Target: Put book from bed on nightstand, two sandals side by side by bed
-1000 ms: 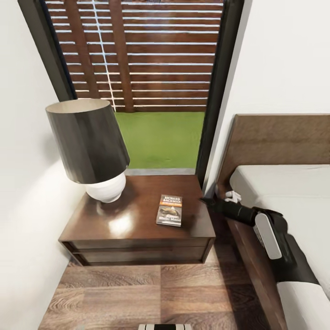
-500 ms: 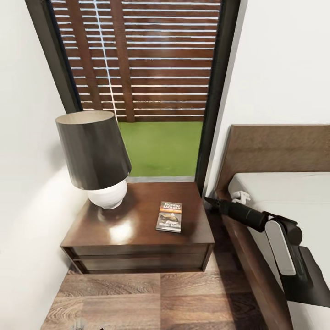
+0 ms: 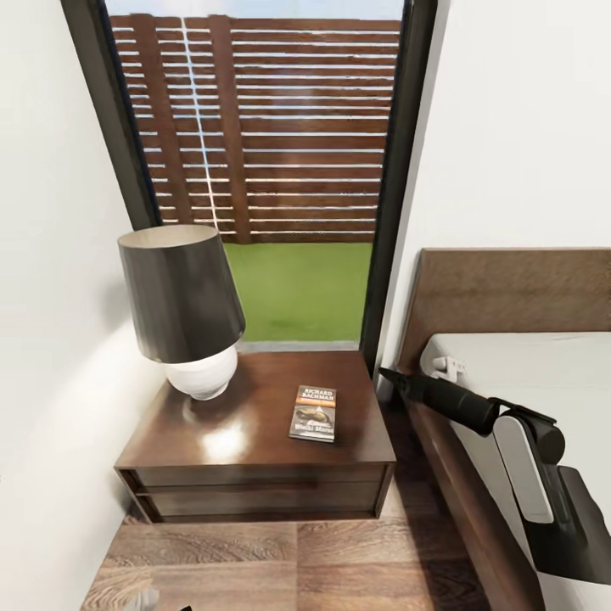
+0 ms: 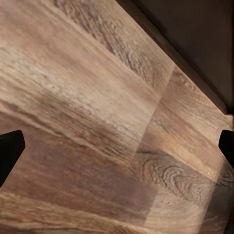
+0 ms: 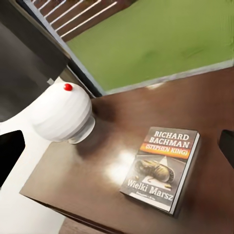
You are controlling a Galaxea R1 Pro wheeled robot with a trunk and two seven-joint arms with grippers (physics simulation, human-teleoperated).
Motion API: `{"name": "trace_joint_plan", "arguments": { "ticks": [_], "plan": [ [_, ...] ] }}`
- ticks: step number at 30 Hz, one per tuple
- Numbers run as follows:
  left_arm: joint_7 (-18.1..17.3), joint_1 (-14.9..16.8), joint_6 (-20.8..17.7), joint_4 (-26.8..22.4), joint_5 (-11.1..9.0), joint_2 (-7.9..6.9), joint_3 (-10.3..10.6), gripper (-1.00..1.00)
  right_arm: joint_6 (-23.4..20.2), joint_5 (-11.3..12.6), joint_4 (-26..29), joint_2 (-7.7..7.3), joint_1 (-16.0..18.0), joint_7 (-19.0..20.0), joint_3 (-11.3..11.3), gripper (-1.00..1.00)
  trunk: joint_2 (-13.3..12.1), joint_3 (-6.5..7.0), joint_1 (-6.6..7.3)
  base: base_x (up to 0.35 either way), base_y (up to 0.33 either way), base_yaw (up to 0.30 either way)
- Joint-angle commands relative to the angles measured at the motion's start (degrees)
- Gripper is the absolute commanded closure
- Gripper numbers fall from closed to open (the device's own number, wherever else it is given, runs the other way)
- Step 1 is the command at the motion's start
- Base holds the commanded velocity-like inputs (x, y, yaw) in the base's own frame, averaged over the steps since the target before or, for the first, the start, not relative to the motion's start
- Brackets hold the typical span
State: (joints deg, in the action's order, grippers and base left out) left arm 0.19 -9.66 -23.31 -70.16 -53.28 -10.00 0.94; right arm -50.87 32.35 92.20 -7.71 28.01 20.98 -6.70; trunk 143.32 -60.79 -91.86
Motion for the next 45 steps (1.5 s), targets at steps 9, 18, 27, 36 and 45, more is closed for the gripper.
{"name": "trace_joint_plan", "arguments": {
  "ticks": [9,18,27,36,45],
  "plan": [
    [0.11,-0.01,-0.16,0.52,-0.25,0.04,0.03,-1.0,-0.02,-0.27,0.15,0.0,-0.2,0.27,0.17,-1.0,-0.88,1.87,0.63,0.0,0.0,0.0],
    [0.34,-0.06,-0.16,0.64,-0.25,0.15,0.05,-1.0,0.02,-0.27,0.21,-0.08,-0.34,0.35,0.36,-1.0,-4.49,3.49,2.6,0.0,0.0,0.0],
    [0.59,-0.09,-0.16,0.68,-0.27,0.16,0.04,-1.0,0.11,-0.42,0.19,-0.19,-1.62,4.19,0.71,-1.0,-8.1,5.11,4.58,0.0,0.0,0.0],
    [0.79,-0.09,-0.16,0.72,-0.26,0.13,0.03,-1.0,0.52,-0.77,0.18,-0.32,-2.63,9.24,0.85,-1.0,-11.71,6.72,6.56,0.0,0.0,0.0],
    [0.85,-0.09,-0.16,0.74,-0.25,0.13,0.03,-1.0,0.6,-0.83,0.18,-0.37,-2.75,9.78,0.87,-1.0,-15.32,8.34,8.53,0.0,0.0,0.0]
  ]
}}
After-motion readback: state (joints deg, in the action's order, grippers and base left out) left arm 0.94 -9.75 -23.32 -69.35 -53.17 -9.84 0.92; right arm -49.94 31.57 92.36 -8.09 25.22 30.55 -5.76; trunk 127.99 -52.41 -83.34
